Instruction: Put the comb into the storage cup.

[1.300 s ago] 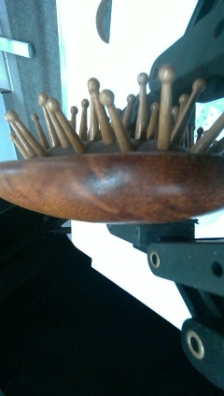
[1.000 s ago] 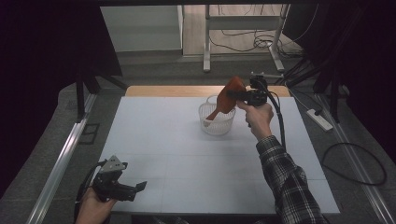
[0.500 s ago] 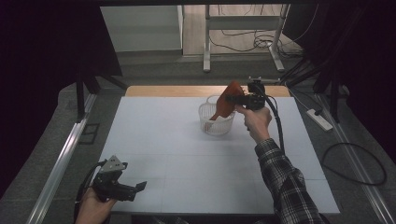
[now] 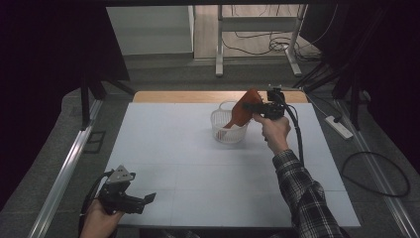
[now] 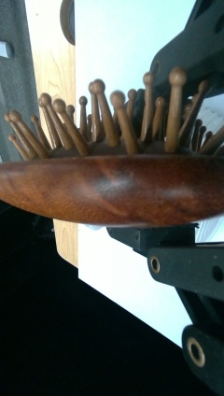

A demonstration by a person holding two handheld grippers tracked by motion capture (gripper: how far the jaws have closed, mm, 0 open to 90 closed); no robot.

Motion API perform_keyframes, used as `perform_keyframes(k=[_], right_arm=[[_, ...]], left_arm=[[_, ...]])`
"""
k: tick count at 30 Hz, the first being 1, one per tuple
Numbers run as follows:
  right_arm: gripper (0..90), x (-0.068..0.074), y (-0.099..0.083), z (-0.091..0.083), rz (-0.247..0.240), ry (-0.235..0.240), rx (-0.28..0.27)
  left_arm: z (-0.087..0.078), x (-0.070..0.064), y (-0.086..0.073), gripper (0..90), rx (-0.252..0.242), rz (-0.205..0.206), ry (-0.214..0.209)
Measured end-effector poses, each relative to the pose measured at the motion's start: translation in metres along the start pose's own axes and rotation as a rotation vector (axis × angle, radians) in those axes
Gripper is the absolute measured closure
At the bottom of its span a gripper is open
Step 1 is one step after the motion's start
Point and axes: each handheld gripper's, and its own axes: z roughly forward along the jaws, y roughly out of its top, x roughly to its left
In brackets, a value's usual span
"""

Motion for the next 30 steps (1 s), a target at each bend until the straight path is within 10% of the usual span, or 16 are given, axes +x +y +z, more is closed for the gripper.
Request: perform_keyframes(k=[30], right_arm=[[39.9,-0.0085,-0.0043,-0.0009,-0.028,-0.050,-0.020]], left_arm=[[0.0012,-0.0008,0.0007,1.3,0.012,0.010,0.001]])
